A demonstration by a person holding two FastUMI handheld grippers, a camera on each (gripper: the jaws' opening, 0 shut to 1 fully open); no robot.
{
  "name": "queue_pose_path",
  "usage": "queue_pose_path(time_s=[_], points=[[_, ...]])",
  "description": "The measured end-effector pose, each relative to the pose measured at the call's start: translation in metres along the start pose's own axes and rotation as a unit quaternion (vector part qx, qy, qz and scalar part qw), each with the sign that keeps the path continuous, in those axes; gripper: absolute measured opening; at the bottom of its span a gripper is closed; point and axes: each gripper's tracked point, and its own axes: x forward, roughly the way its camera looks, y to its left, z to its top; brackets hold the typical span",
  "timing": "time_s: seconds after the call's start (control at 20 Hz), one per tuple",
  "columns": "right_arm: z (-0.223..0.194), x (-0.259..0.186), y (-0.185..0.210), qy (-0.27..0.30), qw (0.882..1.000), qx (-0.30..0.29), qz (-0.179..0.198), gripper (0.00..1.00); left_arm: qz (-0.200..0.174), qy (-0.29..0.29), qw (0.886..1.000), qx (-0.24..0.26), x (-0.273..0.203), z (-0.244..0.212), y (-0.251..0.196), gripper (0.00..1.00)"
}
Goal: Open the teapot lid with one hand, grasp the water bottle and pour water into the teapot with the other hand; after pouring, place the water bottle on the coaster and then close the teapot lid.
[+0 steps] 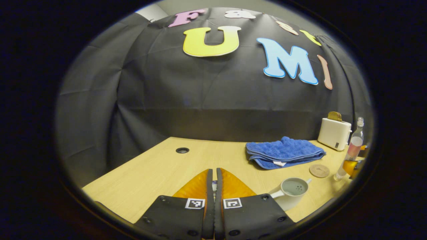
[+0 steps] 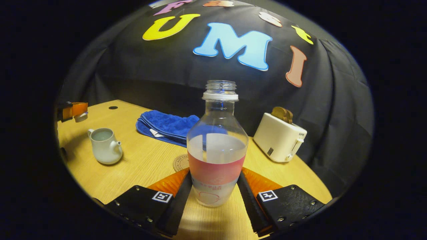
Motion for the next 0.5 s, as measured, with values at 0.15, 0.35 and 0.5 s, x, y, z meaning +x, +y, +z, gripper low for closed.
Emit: queue_pose_path(time_s=[0.15, 0.35, 0.5], points=[[0.016, 0.004, 0.008, -0.011, 0.997, -0.08, -0.018, 0.79, 0.002, -0.002, 1.0, 0.0, -0.002, 0.003, 0.004, 0.07], [0.032, 0.011, 0.018, -0.028, 0.98, -0.193, -0.048, 0.79, 0.004, -0.003, 1.0, -0.004, -0.005, 0.005, 0.009, 0.07], [0.041, 0.014, 0.028, -0.048, 0.959, -0.273, -0.067, 0.78, 0.005, -0.004, 1.0, -0.005, -0.006, 0.006, 0.011, 0.07]])
